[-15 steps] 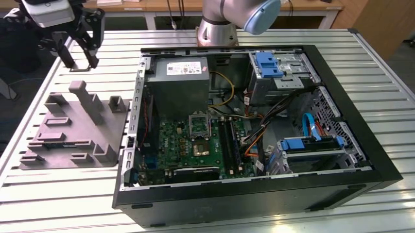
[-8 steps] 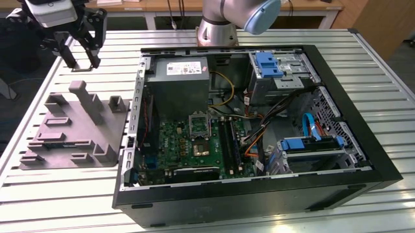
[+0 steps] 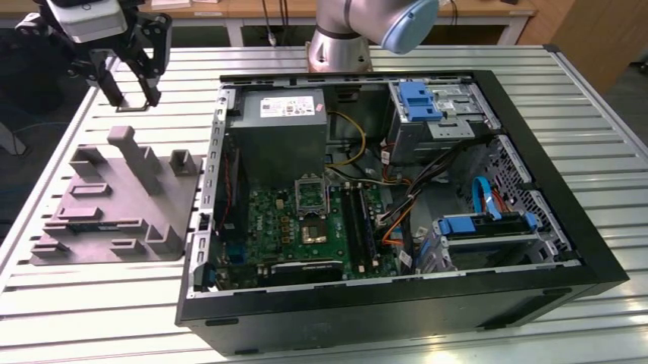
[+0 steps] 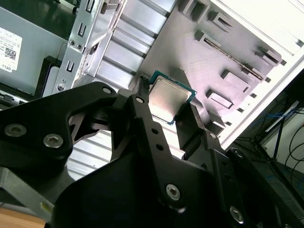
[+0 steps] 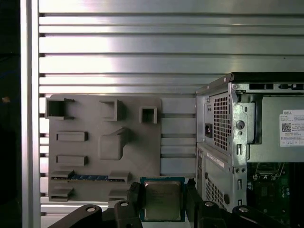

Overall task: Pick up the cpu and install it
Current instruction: 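Pick up the cpu and move it towards the insertion slot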

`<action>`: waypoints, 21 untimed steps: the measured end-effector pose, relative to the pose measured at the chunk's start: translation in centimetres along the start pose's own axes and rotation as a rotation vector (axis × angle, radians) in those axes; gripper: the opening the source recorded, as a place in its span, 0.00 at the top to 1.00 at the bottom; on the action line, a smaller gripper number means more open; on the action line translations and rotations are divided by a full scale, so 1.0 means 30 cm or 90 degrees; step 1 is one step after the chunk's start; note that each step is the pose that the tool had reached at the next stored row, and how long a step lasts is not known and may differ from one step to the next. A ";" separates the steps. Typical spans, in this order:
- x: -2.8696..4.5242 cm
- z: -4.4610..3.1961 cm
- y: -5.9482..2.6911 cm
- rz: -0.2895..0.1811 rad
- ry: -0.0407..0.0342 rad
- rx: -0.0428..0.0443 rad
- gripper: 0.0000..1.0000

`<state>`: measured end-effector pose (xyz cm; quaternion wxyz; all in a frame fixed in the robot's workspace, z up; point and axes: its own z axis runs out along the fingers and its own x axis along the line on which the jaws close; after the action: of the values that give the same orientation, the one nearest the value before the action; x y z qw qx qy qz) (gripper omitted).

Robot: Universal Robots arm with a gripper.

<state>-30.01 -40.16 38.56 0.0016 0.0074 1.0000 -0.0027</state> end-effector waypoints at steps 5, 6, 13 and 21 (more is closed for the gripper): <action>-0.010 0.000 0.000 0.000 0.0000 0.0000 0.53; -0.011 0.000 0.000 0.000 0.0000 0.0000 0.53; -0.024 0.000 0.000 0.000 0.0000 0.0000 0.53; -0.039 0.000 0.001 0.000 0.0000 0.0000 0.53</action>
<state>-28.84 -40.16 38.56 0.0016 0.0074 1.0000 -0.0027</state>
